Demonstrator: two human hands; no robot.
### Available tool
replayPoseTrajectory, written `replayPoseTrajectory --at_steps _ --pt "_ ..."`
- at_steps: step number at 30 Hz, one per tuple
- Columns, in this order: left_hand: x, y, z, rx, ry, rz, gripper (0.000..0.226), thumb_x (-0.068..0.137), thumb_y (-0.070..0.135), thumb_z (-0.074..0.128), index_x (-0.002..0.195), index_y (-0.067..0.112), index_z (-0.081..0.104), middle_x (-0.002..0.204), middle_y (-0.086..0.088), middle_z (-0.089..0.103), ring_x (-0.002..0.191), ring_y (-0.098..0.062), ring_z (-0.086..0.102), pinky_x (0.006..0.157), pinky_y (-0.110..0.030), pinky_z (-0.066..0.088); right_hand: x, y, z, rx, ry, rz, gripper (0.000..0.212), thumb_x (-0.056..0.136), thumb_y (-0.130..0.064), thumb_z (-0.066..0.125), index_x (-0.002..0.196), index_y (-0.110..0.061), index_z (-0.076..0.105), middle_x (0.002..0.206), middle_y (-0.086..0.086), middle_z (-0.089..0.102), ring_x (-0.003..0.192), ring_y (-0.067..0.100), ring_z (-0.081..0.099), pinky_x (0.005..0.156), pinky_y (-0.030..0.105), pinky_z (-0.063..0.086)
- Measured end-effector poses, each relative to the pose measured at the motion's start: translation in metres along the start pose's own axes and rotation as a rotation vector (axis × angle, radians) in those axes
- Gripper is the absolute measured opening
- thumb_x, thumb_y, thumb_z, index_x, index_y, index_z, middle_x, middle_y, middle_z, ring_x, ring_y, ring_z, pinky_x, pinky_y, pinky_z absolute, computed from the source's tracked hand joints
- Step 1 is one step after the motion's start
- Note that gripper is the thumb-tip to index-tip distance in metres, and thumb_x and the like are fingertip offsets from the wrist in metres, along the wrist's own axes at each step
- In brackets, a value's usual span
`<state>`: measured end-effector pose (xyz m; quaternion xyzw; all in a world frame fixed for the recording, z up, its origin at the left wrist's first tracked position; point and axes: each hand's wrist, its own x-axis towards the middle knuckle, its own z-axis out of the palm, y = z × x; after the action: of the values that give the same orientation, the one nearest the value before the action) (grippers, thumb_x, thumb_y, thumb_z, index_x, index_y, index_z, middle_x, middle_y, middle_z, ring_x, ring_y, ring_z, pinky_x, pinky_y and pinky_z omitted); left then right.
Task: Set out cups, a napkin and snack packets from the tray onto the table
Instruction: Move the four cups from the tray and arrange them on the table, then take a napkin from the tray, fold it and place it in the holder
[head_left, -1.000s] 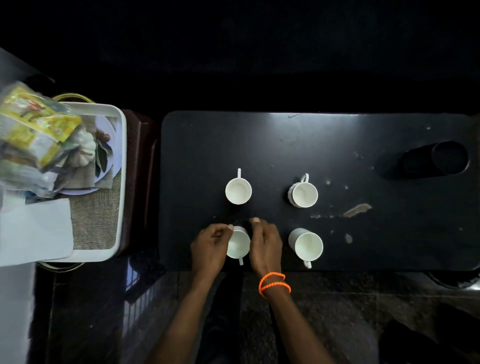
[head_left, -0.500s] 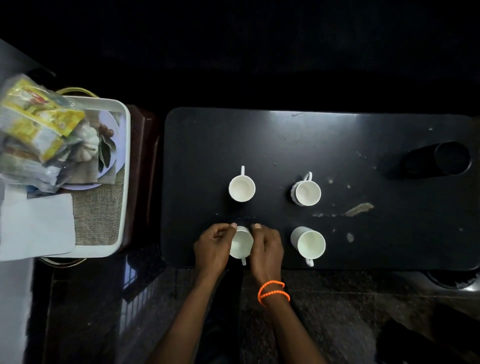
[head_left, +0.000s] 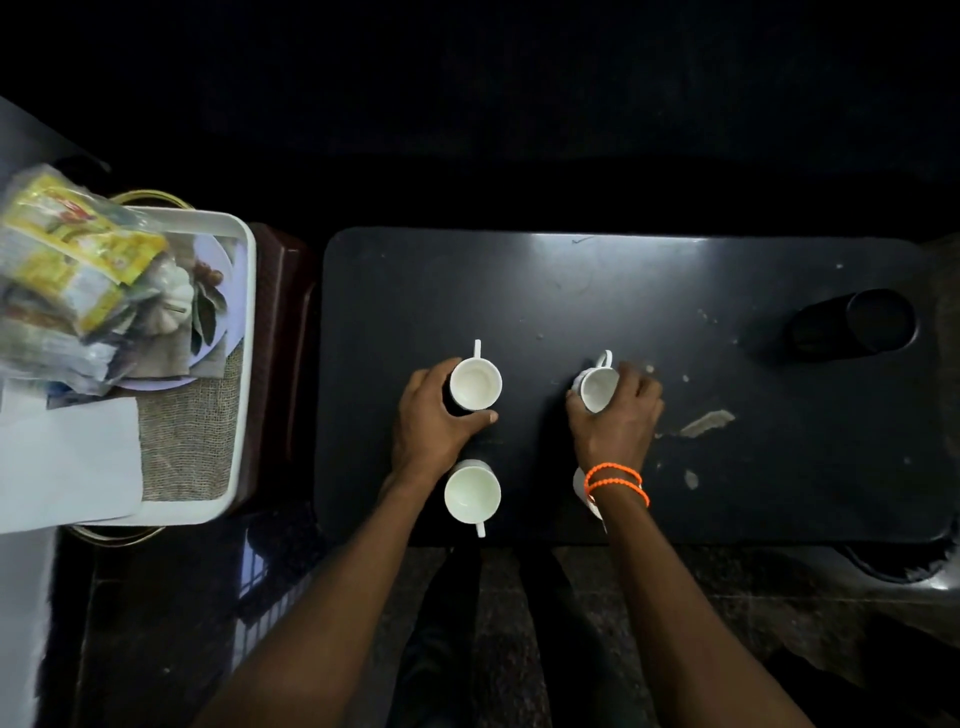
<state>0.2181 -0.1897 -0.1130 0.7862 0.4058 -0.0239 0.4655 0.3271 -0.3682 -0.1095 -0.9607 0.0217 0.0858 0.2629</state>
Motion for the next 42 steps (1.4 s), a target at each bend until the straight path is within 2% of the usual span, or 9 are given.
replayPoseTrajectory --at_steps 7,12,17,22,31,34,37,39,42 --pt "-0.002 -0.002 0.006 0.014 0.072 0.024 0.074 0.059 0.031 0.097 0.126 0.034 0.066 0.117 0.005 0.064 0.107 -0.015 0.065 0.094 -0.031 0.054 0.001 0.009 0.001 0.036 -0.021 -0.052 0.049 0.073 -0.026 0.080 0.116 -0.008 0.062 0.115 0.017 0.055 0.103 0.037 0.053 0.087 0.039 0.047" --pt "-0.004 -0.008 -0.007 -0.057 0.086 -0.048 0.096 0.056 0.040 0.098 0.142 0.027 0.058 0.127 0.005 0.060 0.117 -0.013 0.062 0.099 -0.036 0.056 -0.007 -0.009 -0.007 -0.089 0.018 -0.014 0.077 0.068 -0.052 0.084 0.130 -0.016 0.055 0.128 0.016 0.054 0.116 0.039 0.051 0.092 0.052 0.049" --pt "-0.016 -0.018 -0.044 -0.149 0.223 -0.074 0.094 0.057 0.043 0.097 0.142 0.028 0.058 0.130 0.009 0.058 0.117 -0.008 0.060 0.093 -0.038 0.060 -0.031 -0.065 0.000 -0.051 0.075 -0.300 0.069 0.078 -0.048 0.079 0.134 -0.015 0.058 0.128 0.016 0.056 0.118 0.034 0.050 0.096 0.046 0.042" --pt "-0.026 -0.034 -0.098 -0.200 0.438 -0.111 0.080 0.066 0.029 0.094 0.139 0.021 0.061 0.131 0.001 0.062 0.116 -0.013 0.063 0.092 -0.043 0.060 -0.089 -0.146 0.034 0.002 -0.133 -0.711 0.059 0.082 -0.034 0.077 0.133 -0.007 0.062 0.127 0.018 0.060 0.117 0.038 0.056 0.100 0.047 0.041" --pt "-0.040 -0.099 -0.209 -0.251 0.808 -0.254 0.029 0.080 0.009 0.080 0.108 0.013 0.075 0.104 -0.004 0.073 0.093 -0.023 0.071 0.089 -0.046 0.058 -0.172 -0.282 0.124 0.089 -0.649 -1.041 0.037 0.085 -0.001 0.063 0.121 0.002 0.066 0.111 0.023 0.063 0.104 0.042 0.058 0.089 0.050 0.051" --pt "-0.052 -0.127 -0.239 -0.235 1.057 -0.305 0.022 0.079 0.009 0.076 0.098 0.016 0.068 0.098 -0.003 0.065 0.080 -0.017 0.060 0.080 -0.042 0.056 -0.187 -0.315 0.157 -0.003 -0.743 -1.147 0.041 0.090 -0.002 0.057 0.131 0.002 0.062 0.113 0.026 0.060 0.106 0.043 0.055 0.091 0.050 0.048" --pt "-0.058 -0.160 -0.260 -0.337 1.358 -0.594 0.036 0.078 0.021 0.080 0.102 0.007 0.057 0.115 -0.016 0.058 0.088 -0.018 0.054 0.081 -0.038 0.051 -0.207 -0.344 0.185 -0.113 -0.801 -1.211 0.047 0.096 -0.014 0.052 0.142 -0.005 0.053 0.123 0.022 0.060 0.114 0.041 0.054 0.097 0.049 0.046" --pt "-0.058 -0.183 -0.272 -0.634 1.374 -0.799 0.056 0.075 0.034 0.087 0.112 0.003 0.060 0.126 -0.018 0.060 0.104 -0.028 0.062 0.088 -0.038 0.055 -0.223 -0.357 0.198 -0.206 -0.765 -1.283 0.052 0.097 -0.024 0.050 0.148 -0.013 0.048 0.123 0.016 0.063 0.114 0.038 0.057 0.098 0.044 0.044" --pt "-0.056 -0.204 -0.281 -0.860 1.185 -0.799 0.044 0.071 0.049 0.087 0.092 0.012 0.075 0.094 -0.007 0.078 0.088 -0.029 0.076 0.078 -0.045 0.065 -0.241 -0.368 0.210 -0.205 -0.677 -1.300 0.049 0.096 -0.029 0.052 0.142 -0.012 0.052 0.122 0.014 0.067 0.111 0.036 0.062 0.096 0.043 0.040"
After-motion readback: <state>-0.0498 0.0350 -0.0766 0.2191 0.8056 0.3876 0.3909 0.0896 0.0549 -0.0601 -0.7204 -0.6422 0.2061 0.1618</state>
